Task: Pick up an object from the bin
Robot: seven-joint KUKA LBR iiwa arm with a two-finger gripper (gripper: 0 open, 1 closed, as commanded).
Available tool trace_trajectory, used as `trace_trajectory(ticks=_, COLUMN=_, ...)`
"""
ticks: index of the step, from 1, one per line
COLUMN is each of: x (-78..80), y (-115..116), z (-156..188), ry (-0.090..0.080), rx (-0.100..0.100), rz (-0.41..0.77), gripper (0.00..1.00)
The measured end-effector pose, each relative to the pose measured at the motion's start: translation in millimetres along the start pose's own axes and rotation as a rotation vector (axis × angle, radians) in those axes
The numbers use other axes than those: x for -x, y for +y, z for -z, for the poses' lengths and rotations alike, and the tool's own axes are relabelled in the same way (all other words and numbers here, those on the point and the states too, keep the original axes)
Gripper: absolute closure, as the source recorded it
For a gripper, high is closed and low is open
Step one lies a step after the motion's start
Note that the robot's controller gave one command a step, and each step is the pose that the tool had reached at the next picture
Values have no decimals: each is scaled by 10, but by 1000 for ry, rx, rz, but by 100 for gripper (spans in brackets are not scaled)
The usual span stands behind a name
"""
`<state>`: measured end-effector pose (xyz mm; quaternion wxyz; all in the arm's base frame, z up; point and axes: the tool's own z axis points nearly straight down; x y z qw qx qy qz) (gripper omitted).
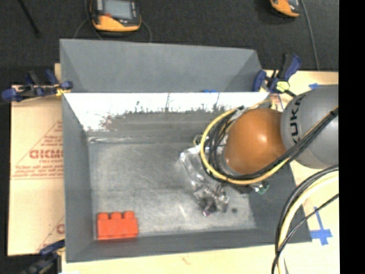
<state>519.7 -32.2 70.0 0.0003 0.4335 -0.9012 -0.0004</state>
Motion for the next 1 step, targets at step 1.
trace_trajectory(ticks=1, x=10, y=-28, z=1029, ry=-7, rx=-10, rz=-4, gripper=100)
